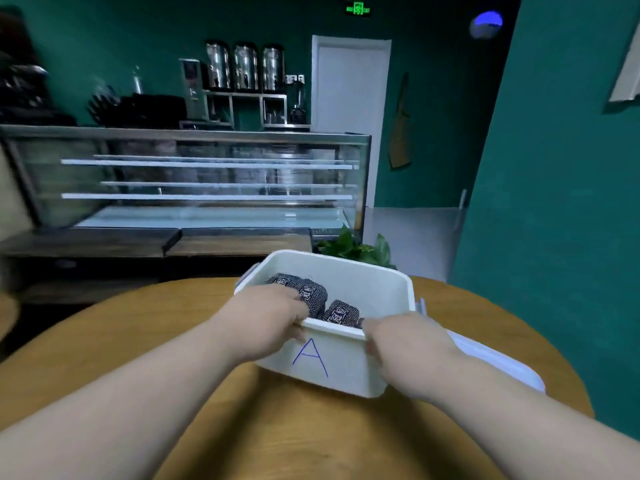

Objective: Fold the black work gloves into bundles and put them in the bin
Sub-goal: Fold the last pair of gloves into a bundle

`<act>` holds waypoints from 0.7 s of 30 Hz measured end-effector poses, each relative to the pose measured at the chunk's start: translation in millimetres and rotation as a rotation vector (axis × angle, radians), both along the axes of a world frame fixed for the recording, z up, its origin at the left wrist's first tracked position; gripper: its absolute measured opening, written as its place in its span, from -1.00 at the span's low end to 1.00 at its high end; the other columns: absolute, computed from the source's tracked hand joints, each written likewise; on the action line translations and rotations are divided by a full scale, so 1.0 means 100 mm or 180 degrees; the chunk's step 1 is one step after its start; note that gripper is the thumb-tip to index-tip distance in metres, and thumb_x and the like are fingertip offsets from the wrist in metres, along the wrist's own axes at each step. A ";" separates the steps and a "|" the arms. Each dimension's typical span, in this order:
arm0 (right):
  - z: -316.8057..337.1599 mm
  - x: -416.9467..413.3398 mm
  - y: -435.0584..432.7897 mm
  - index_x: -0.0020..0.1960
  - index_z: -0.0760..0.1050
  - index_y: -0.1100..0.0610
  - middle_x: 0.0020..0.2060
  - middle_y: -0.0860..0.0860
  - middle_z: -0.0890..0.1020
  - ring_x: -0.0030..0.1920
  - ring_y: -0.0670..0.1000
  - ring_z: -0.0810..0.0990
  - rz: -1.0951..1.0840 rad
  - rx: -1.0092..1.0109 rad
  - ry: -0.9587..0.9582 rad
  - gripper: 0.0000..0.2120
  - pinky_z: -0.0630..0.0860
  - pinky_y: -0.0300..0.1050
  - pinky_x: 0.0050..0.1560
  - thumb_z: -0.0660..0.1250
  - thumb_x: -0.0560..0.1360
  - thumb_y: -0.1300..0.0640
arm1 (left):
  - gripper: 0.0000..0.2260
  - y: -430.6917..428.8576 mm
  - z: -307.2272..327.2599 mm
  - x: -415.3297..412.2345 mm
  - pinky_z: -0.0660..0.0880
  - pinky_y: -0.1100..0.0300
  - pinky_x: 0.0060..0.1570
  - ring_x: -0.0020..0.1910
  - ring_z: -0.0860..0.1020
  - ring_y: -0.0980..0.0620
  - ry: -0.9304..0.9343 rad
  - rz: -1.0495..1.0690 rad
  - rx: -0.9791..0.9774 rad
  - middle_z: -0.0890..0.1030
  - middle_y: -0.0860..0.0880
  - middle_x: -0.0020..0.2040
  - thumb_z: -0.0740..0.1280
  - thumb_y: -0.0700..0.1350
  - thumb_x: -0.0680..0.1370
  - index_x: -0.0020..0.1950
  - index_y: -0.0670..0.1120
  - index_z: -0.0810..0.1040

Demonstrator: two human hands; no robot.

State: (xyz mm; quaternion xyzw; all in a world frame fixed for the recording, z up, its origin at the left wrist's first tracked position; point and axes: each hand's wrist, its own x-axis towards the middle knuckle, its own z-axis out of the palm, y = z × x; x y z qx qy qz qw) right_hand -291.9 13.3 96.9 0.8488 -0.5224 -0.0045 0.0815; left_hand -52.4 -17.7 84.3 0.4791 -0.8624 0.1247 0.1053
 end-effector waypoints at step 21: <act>-0.52 0.30 0.42 0.10 0.48 -0.06 0.02 -0.07 0.61 0.12 0.02 0.52 0.0802 0.0171 -0.0697 -0.82 0.45 -0.06 0.13 0.21 0.58 -0.10 | -0.68 1.05 -0.69 0.52 0.47 0.07 -0.07 -0.04 0.53 -0.05 0.0298 0.0580 0.0107 0.54 0.05 -0.11 0.28 0.26 0.48 -0.08 0.02 0.53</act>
